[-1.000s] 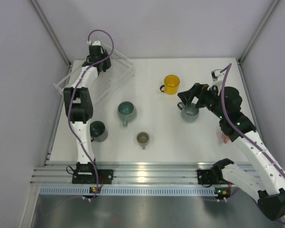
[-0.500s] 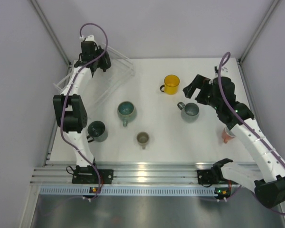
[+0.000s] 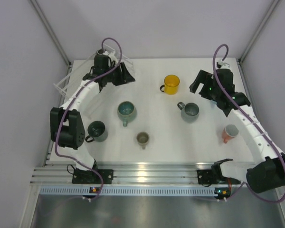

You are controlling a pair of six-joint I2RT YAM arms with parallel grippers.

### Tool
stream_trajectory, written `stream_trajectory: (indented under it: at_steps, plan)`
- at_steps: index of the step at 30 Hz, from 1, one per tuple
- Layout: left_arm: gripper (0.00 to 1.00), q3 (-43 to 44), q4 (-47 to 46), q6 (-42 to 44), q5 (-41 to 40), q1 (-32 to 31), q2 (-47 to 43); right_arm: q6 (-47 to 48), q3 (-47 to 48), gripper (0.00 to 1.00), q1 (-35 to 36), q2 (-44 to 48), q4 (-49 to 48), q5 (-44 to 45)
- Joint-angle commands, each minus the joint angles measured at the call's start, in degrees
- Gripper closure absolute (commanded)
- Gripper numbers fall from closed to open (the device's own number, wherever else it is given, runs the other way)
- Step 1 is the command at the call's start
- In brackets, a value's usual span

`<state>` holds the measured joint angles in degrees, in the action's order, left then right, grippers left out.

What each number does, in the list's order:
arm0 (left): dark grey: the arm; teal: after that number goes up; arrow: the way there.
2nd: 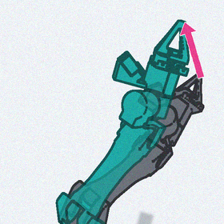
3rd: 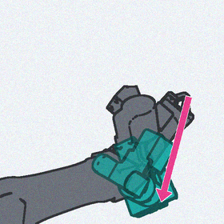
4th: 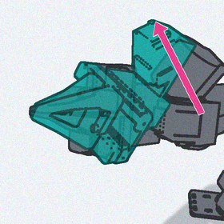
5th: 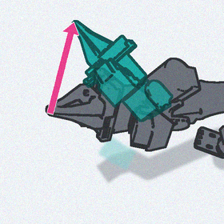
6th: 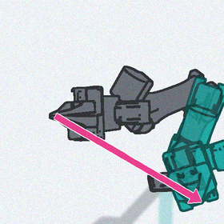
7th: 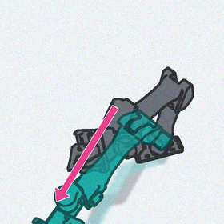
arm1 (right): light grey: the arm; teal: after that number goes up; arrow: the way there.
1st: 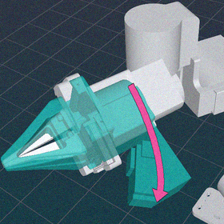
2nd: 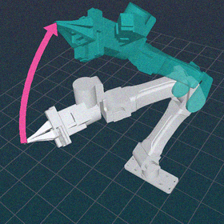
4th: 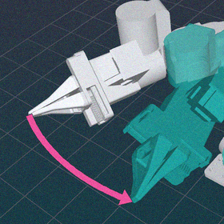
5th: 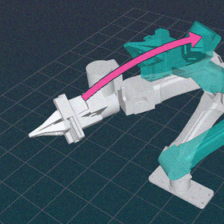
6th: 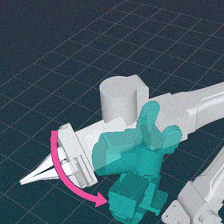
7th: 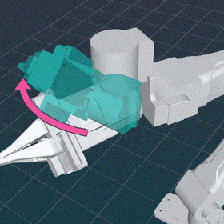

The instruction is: Load the cups into the dish rack

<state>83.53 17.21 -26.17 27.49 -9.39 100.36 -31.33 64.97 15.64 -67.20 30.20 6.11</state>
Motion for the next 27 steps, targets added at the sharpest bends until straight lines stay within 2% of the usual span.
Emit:
stream_trajectory:
  at_steps: [1, 5, 7, 14, 17, 18, 22, 27]
  plan:
    - [0.47, -2.2, -0.2, 0.2, 2.7, -5.1, -7.4, 4.9, 3.3, 0.01, -2.3, -2.4, 1.3, -2.0]
    - [0.46, -5.6, -0.2, 0.4, 1.4, -9.6, -12.0, 8.2, 5.7, 0.01, -3.8, -6.8, 2.8, 0.1]
    - [0.46, -7.9, -0.1, 0.9, 0.6, -12.3, -14.8, 5.6, 6.7, 0.01, -4.8, -8.2, 3.8, 4.0]
    - [0.46, -15.4, -0.2, 0.1, -0.1, -16.3, -22.6, 0.2, 8.1, 0.01, -12.8, -11.4, 5.2, 5.7]
    - [0.45, -17.9, -0.2, 0.3, -0.6, -16.5, -26.1, 5.8, 10.3, 0.01, -17.3, -12.9, 4.1, 5.5]
    - [0.45, -18.3, -0.2, 0.7, -0.6, -16.5, -27.5, 11.2, 10.9, 0.01, -18.4, -13.4, 3.5, 3.1]
    - [0.44, -20.2, -0.2, 2.1, -0.4, -16.5, -30.1, 20.9, 11.9, 0.07, -19.2, -14.3, -0.5, -1.4]
    - [0.43, -20.9, -0.2, 3.0, 1.0, -16.5, -31.4, 30.7, 11.8, 0.28, -19.2, -16.9, -1.5, -11.4]
